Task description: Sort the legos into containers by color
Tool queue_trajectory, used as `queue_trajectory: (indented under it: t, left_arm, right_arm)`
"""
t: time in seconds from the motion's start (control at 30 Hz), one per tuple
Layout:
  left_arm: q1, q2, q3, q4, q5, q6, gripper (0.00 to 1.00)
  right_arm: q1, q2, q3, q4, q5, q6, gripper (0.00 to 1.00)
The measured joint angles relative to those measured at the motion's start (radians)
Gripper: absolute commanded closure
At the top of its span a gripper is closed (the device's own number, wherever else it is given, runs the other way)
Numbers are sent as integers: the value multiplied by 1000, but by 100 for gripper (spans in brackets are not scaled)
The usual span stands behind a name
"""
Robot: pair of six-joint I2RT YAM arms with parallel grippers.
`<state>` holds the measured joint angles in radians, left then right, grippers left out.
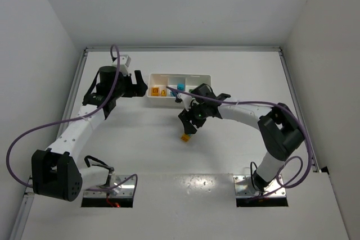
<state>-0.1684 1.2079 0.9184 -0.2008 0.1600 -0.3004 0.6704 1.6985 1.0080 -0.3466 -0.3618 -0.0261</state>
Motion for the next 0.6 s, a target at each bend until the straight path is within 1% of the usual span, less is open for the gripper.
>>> queue_trajectory:
  t: [0.13,0.23,0.3,0.47,0.57,0.6]
  left_arm:
    - [0,0,-3,4,0,0,9]
    - [0,0,-7,6,0,0,9]
    - [0,1,-7,7,0,0,9]
    - [0,5,-7,7,0,0,9]
    - [2,9,-7,7,0,0,9]
    - [4,11,-7,7,0,0,9]
  right_arm:
    - [5,26,-2,-1,13,0,37]
    - [8,27,-2,1,18,0,42]
    - [8,29,-2,3,20,0,50]
    - [17,53,-2,2,25,-4,55]
    - [20,69,-2,2,26,-11,55]
    - [22,71,-4,2,27,-13,59]
